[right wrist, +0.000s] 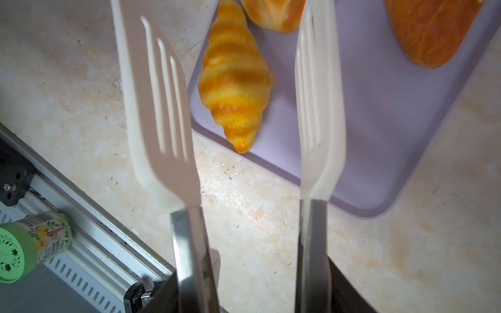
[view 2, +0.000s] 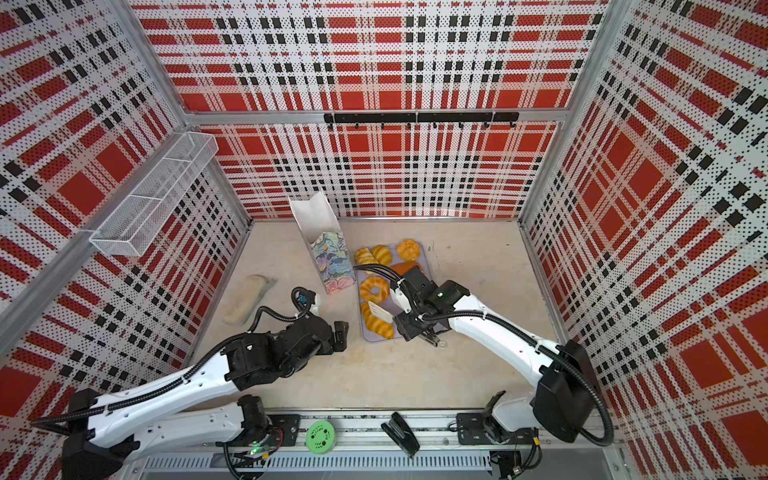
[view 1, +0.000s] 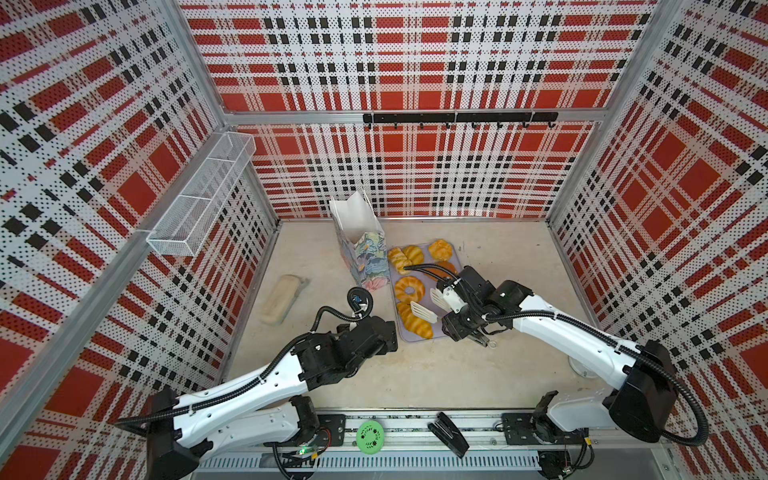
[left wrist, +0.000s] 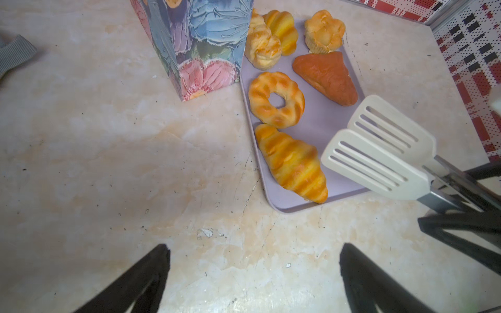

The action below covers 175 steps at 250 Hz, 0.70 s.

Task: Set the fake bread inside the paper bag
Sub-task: 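Move the open tongs to the nearest croissant while the left gripper withdraws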

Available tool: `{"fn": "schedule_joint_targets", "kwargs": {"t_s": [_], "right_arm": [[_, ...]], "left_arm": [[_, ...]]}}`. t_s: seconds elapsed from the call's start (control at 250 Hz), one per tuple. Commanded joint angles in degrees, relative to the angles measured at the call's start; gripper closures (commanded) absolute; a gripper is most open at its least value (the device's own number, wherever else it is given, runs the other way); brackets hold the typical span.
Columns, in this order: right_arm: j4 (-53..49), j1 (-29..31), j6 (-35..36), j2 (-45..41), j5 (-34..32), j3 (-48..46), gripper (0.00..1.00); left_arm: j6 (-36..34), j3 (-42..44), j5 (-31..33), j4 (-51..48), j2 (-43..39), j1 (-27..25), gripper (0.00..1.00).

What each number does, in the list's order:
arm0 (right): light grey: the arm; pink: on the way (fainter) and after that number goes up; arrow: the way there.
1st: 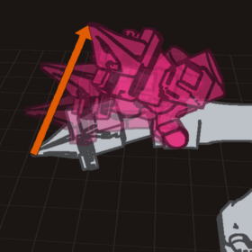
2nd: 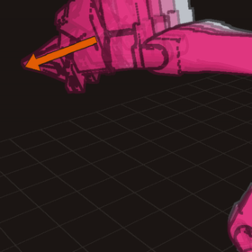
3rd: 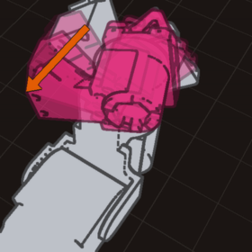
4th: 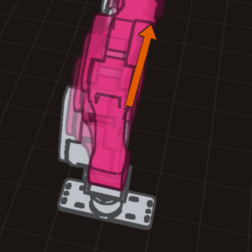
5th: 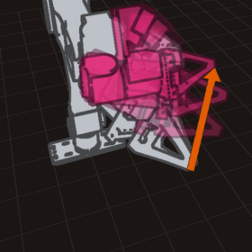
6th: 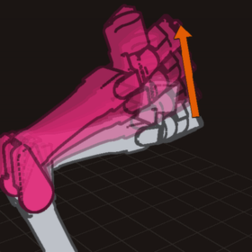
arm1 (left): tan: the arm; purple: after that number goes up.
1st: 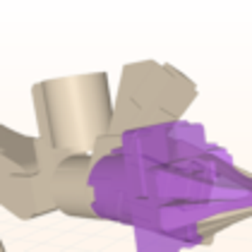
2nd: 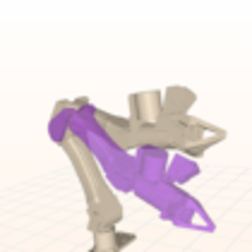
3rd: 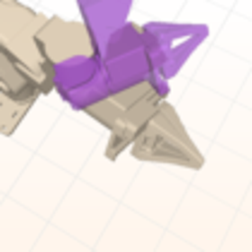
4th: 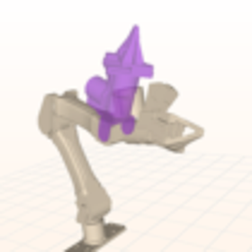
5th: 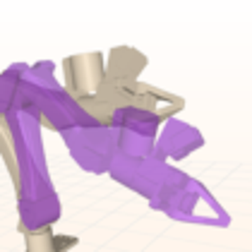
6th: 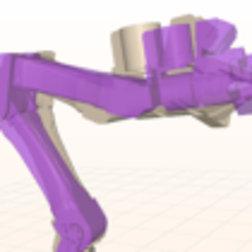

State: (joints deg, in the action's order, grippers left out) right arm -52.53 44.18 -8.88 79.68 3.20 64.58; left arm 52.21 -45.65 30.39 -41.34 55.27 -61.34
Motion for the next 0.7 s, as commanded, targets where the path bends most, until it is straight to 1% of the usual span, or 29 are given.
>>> {"fn": "schedule_joint_targets", "kwargs": {"t_s": [0.0, 0.212, 0.368, 0.532, 0.696], "right_arm": [[2.82, 1.31, -2.21, -1.28, 0.51, -0.88, 0.41], [2.81, 4.09, -4.27, 0.22, 0.27, -2.7, 0.41], [2.71, 6.31, -5.07, 2.26, -0.71, -3.04, 0.39], [2.74, 6.58, -5.42, 3.87, -1.68, -3.35, 0.38], [1.91, 6.73, -5.49, 5.76, -3.6, -2.55, 0.38]], "left_arm": [[3.94, 1.29, 1.16, 2.83, 0.45, -1.27, 0.01], [5.67, 2.92, 1.59, 3.11, 1.3, -2.12, 0.01], [6.89, 4.27, 2.32, 2.89, 0.05, -2.2, 0.01], [8.01, 5.74, 1.69, 3.02, -0.85, -2.98, 0.0], [10.13, 6.34, 2.12, 3.2, 1.0, -5.29, 0.01]]}}
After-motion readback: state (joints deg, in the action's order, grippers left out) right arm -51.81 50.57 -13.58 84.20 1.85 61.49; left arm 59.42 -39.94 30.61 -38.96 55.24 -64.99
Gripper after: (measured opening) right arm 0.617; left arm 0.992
